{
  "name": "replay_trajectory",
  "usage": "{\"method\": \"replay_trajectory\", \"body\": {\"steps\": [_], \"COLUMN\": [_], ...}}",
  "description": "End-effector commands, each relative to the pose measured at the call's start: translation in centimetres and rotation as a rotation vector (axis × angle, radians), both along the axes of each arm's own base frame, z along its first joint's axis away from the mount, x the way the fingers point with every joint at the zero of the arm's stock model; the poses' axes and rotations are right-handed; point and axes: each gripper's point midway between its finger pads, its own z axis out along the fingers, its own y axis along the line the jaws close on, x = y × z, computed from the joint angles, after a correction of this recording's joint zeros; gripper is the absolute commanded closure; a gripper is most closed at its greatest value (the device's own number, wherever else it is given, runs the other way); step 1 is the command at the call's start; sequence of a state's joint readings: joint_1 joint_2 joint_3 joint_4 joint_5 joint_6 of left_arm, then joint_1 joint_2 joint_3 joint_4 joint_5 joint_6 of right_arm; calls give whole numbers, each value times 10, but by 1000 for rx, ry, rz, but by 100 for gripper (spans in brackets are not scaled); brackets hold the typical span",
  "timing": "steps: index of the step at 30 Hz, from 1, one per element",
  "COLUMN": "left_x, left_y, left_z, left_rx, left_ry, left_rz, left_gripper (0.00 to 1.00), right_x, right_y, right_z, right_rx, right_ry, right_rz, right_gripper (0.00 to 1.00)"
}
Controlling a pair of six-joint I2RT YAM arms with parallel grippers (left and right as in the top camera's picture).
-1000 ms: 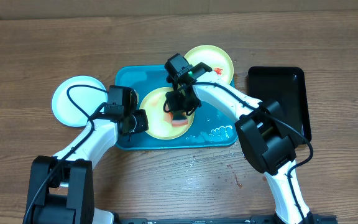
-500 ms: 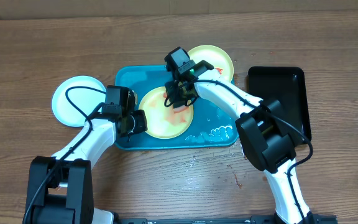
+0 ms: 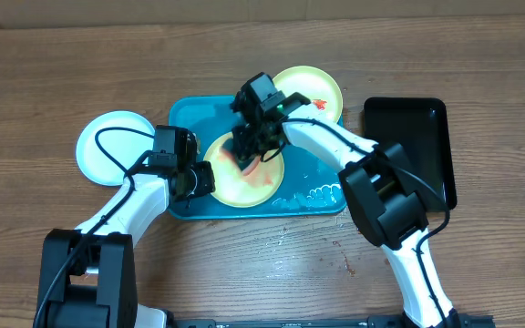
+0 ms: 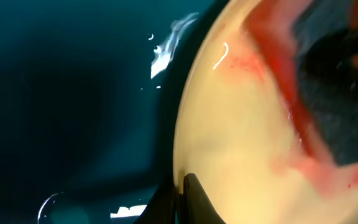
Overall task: Clean dirty plates on tray and stack at the side
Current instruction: 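Scrub the yellow plate center with the sponge while the left gripper holds the rim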
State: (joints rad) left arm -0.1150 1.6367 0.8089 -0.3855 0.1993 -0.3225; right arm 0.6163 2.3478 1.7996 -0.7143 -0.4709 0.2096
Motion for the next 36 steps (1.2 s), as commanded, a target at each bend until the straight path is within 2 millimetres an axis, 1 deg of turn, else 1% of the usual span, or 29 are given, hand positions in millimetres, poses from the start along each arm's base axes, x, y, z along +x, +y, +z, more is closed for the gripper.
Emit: {"method": "replay_trajectory", "body": {"steps": [1,4,6,9,12,15,19,22,26,31,36], "left_x": [-5,-5,-5,-5,-4,-2,-1,1,3,6,6], "left_y": [-12,-11,-11,-10,-6,-1,7,15,28,38,54], "left_z": [0,0,-1,-1,0,0,0,-1,-1,0,-3], "left_rx": [-42,-42,-42,-42,-43,-43,-43,-43,-39,-18,68], "left_ry": [12,11,12,12,12,11,11,11,8,-9,-11], "left_rz": [-55,-55,-55,-48,-35,-20,5,28,66,60,85], "left_gripper": [96,96,96,96,96,96,96,96,96,96,96], "right_x": [-40,-49,-49,-44,-40,-33,-24,-21,-22,-23,-21], "right_y": [19,7,-7,-30,-48,-69,-87,-90,-88,-79,-71], "right_z": [-12,-14,-19,-26,-29,-30,-29,-28,-29,-30,-29], "right_rx": [58,12,-49,-134,-187,-278,-379,-425,-446,-440,-414], "right_ry": [110,139,149,163,174,163,107,75,40,-4,-29], "right_rz": [132,162,153,115,92,62,69,71,111,180,190], "right_gripper": [96,96,96,96,96,96,96,96,96,96,96]}}
